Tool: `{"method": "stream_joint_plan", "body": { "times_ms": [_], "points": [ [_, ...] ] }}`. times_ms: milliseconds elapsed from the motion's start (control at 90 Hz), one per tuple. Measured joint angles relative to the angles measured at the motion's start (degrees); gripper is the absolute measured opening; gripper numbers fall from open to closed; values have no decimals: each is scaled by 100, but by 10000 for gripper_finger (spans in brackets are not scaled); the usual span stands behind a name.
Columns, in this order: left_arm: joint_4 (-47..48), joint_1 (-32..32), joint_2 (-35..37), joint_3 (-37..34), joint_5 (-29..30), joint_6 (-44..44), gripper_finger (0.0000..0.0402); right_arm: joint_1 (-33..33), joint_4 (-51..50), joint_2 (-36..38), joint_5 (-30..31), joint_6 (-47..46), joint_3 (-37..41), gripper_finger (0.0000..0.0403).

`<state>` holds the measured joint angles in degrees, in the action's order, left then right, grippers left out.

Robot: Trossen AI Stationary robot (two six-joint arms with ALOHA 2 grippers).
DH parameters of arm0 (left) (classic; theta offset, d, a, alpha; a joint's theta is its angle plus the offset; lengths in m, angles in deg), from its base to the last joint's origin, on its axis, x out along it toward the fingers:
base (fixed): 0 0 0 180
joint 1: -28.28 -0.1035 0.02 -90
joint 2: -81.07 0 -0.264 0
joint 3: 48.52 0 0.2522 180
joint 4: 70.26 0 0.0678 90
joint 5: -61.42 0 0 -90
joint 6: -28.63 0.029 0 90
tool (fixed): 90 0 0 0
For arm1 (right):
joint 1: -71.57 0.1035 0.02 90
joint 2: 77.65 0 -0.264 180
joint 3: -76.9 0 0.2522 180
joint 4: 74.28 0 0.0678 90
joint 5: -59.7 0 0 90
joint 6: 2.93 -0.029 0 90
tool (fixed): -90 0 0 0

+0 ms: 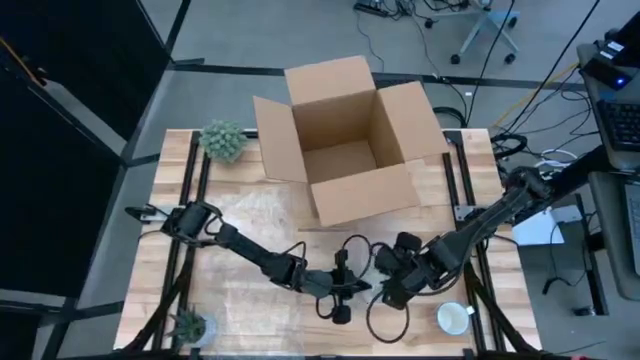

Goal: Wrap mug
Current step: Wrap the orange mug with bubble wrap

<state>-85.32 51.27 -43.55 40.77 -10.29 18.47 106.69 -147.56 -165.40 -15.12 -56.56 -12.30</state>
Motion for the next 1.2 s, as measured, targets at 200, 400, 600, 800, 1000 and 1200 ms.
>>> {"method": "stream_joint_plan", "body": {
  "times_ms": [200, 400, 600, 800, 1000, 1200],
  "points": [
    [-23, -1, -2, -5, -2, 1, 0, -20, -1135, 226, 1110, -300, -87, 254],
    [-78, -1, -4, -7, -4, 3, 0, -360, -1125, 182, 1548, -364, 605, 254],
    [-125, -1, -4, -8, -4, 3, 0, -518, 374, 171, 657, 190, 1388, 254],
    [-125, -1, -4, -9, -4, 3, 0, -236, 816, 222, 265, 436, 1111, 254],
    [-125, -1, -4, -8, -5, 4, 0, 64, 1105, 208, 261, 279, 1057, 254],
    [-130, -1, -5, -7, -7, 5, 0, 131, 1371, -156, 360, -115, 1440, 254]
  ]
}}
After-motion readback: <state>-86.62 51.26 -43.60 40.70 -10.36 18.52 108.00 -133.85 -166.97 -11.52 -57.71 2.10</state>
